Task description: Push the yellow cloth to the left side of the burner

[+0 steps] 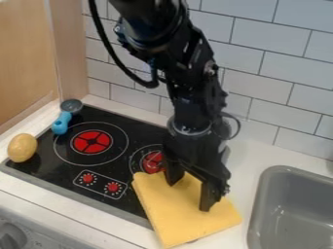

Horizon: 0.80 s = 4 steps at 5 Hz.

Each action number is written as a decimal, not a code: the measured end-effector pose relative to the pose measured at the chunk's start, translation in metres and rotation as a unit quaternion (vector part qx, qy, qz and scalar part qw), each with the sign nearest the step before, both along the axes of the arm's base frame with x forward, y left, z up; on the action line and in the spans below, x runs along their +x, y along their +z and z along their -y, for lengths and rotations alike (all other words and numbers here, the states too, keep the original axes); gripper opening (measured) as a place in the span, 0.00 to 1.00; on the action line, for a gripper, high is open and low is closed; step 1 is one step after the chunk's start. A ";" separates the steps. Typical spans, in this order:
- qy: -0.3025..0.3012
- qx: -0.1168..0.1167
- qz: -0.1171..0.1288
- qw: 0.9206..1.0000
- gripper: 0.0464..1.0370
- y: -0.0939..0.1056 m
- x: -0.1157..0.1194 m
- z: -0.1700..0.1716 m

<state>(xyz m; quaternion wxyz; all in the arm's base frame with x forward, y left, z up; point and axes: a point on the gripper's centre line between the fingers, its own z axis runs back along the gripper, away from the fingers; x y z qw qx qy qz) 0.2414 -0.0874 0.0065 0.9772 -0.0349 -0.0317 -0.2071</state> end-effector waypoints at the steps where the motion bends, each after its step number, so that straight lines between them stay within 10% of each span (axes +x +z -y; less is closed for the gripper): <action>1: 0.007 -0.002 -0.005 1.000 0.96 -0.003 0.000 -0.002; 4: 0.037 0.033 -0.002 0.999 0.96 -0.001 0.001 -0.026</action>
